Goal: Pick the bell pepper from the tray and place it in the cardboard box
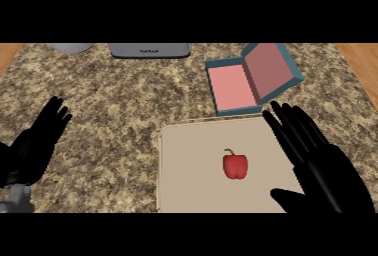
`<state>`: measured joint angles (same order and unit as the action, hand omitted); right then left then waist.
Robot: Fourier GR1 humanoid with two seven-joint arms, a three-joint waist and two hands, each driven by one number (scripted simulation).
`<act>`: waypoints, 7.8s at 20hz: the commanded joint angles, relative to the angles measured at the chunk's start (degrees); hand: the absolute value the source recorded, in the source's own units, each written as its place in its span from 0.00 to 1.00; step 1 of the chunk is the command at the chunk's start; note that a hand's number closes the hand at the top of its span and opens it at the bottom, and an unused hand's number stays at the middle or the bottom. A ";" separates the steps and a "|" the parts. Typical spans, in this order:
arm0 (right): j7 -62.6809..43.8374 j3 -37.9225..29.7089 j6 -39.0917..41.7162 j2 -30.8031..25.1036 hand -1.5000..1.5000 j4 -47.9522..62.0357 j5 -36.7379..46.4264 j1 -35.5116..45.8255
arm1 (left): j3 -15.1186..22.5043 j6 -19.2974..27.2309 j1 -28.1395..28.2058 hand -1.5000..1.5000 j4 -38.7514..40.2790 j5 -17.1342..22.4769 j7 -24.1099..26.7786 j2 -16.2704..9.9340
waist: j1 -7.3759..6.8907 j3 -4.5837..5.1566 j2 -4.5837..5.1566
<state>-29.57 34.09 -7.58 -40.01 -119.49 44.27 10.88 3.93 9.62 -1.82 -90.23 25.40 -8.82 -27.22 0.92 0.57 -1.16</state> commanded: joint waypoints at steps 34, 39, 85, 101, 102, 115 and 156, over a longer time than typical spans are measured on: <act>-42.49 6.64 51.40 39.58 0.00 14.44 14.07 9.11 | -3.10 -3.63 0.18 0.50 -0.23 -0.13 -0.17 1.43 | -0.69 -0.53 1.04; -39.02 7.28 47.81 39.89 0.00 19.17 17.02 11.02 | -3.16 -4.73 1.57 0.50 -0.29 -1.25 1.69 3.06 | -1.20 -0.53 1.16; -33.67 1.08 49.05 39.98 0.00 30.45 24.59 6.52 | -8.36 -9.45 1.54 0.50 -3.95 -6.53 -3.15 7.80 | -1.10 -0.57 1.15; -28.83 -14.93 31.52 39.97 1.00 42.88 13.55 19.77 | -8.50 -11.93 -3.24 0.50 -3.80 -7.17 -5.84 9.19 | -5.88 -0.86 3.23; -29.75 -18.29 31.58 39.98 1.00 42.89 11.85 22.38 | -7.73 -11.21 -2.70 0.50 -3.15 -8.19 -5.07 10.16 | -6.38 -0.84 3.62; -37.14 -19.31 14.02 39.99 1.00 69.66 8.29 50.26 | -6.27 -11.94 -7.02 0.50 -1.06 -8.87 -6.35 10.27 | -9.72 -0.47 3.09; -36.22 -29.55 -9.80 35.97 1.00 101.03 26.60 72.38 | -10.94 -12.03 -1.01 0.50 -0.85 -9.52 -3.36 10.35 | -2.94 -0.52 1.90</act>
<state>-61.21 5.33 -10.42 -5.04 -19.78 70.16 86.25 -6.31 -1.87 -3.51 -91.85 15.98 -13.34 -16.79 -1.87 0.05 0.62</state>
